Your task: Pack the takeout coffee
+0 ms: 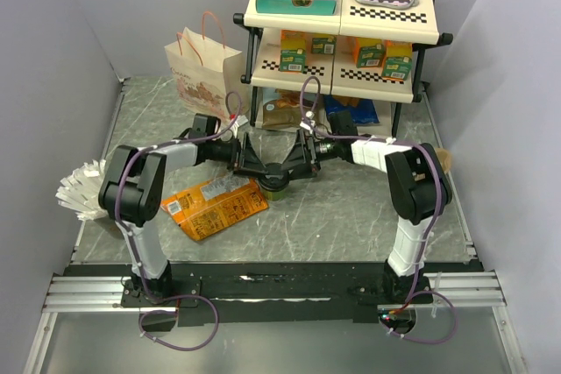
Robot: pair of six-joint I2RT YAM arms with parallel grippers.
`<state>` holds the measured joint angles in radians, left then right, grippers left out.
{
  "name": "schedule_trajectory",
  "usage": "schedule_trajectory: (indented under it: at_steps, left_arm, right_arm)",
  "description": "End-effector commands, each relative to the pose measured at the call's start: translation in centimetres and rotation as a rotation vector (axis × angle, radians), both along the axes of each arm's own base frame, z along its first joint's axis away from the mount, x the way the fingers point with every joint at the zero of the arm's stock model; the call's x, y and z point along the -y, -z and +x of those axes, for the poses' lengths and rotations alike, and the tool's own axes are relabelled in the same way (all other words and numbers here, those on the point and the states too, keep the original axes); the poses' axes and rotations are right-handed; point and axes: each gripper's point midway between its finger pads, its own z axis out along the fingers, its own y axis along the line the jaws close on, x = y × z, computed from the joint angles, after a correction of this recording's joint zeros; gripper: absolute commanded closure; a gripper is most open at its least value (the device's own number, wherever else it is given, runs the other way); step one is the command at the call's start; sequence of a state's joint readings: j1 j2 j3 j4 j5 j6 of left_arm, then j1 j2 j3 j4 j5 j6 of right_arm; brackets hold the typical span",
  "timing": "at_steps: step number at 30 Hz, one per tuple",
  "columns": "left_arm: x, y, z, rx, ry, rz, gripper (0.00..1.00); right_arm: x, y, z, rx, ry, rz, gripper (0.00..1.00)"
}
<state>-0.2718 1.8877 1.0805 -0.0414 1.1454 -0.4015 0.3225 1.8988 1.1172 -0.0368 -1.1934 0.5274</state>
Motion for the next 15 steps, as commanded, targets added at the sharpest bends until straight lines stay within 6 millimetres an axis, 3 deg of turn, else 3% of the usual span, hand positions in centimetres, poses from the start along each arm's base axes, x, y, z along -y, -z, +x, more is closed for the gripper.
schedule_trajectory:
  at_steps: [1, 6, 15]
  left_arm:
    - [-0.3, -1.6, -1.8, 0.047, 0.042, -0.034, 0.05]
    - [-0.4, -0.5, -2.4, 0.028, 0.054, -0.021, 0.05]
    - [0.0, 0.6, -1.2, -0.010, 0.036, -0.043, 0.07]
  right_arm:
    - [0.3, -1.8, -0.4, 0.082, -0.021, 0.023, 0.00]
    - [0.2, -0.3, -1.0, 0.051, -0.043, 0.005, 0.00]
    - [-0.9, 1.7, -1.6, 0.025, -0.092, 0.005, 0.02]
